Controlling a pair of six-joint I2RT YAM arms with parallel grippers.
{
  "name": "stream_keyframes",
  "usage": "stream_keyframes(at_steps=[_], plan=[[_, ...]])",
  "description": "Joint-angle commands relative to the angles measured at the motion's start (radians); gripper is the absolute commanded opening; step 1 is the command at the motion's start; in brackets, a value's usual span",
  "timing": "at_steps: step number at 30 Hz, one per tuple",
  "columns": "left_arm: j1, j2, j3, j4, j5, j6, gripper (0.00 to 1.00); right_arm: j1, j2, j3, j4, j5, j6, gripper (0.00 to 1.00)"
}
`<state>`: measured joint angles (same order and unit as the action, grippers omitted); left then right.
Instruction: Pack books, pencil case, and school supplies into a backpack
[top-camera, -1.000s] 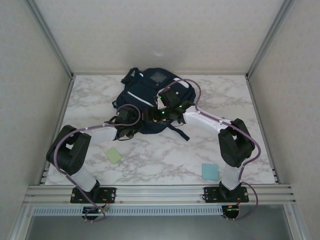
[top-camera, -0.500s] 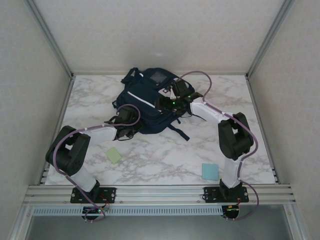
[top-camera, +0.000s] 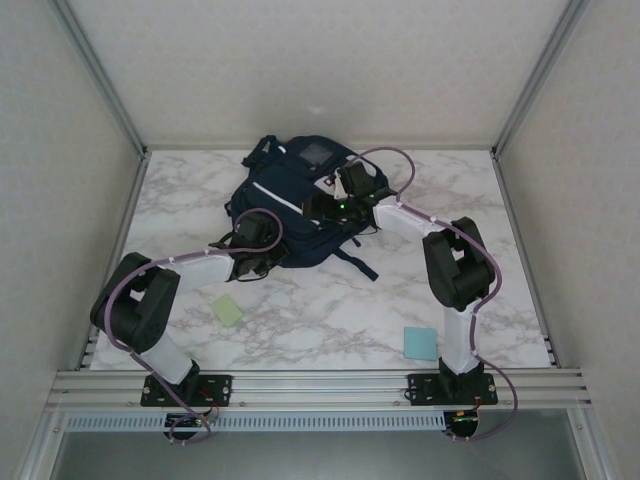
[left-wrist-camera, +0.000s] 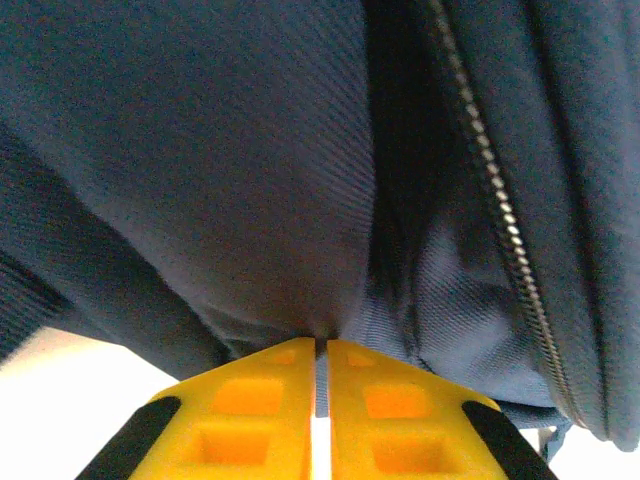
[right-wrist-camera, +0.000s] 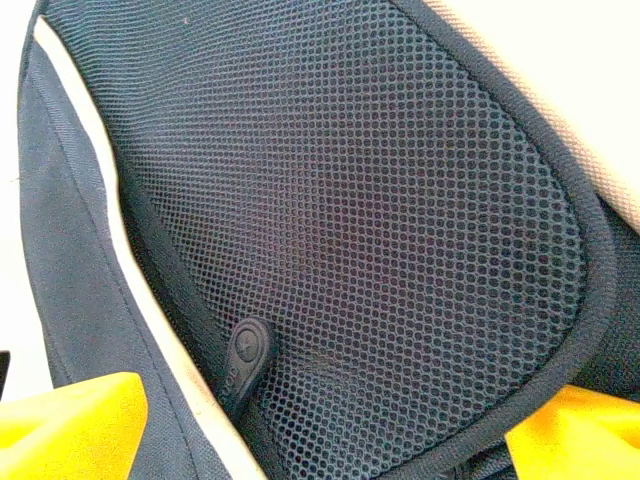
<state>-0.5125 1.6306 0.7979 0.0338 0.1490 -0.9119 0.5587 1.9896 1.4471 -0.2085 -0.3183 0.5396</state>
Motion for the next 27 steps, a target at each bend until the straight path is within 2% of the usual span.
stream_keyframes(at_steps=[1, 5, 10, 14, 17, 20, 23, 27], plan=[[-0.019, 0.010, 0.038, 0.025, 0.029, 0.005, 0.12, 0.074, -0.063, -0.070, 0.072, -0.151, 0.061, 0.91], [-0.023, 0.032, 0.059, 0.041, 0.038, 0.004, 0.12, 0.104, -0.105, -0.130, 0.118, -0.212, 0.113, 0.91], [-0.033, 0.064, 0.087, 0.057, 0.052, -0.003, 0.12, 0.129, -0.140, -0.135, 0.084, -0.222, 0.110, 0.91], [-0.034, 0.065, 0.091, 0.055, 0.052, -0.005, 0.12, 0.127, -0.174, -0.133, 0.034, -0.217, 0.074, 0.91], [-0.034, 0.045, 0.086, 0.025, 0.037, 0.009, 0.12, 0.114, -0.198, -0.118, -0.064, -0.152, 0.012, 0.89], [-0.034, 0.018, 0.077, -0.016, 0.017, 0.030, 0.14, 0.075, -0.228, -0.140, -0.085, -0.085, 0.025, 0.83], [-0.034, -0.019, 0.058, -0.052, 0.003, 0.053, 0.18, 0.051, -0.236, -0.130, -0.110, 0.010, 0.049, 0.71], [-0.034, -0.078, 0.030, -0.080, 0.007, 0.088, 0.30, 0.033, -0.208, -0.102, -0.100, 0.097, 0.099, 0.58]])
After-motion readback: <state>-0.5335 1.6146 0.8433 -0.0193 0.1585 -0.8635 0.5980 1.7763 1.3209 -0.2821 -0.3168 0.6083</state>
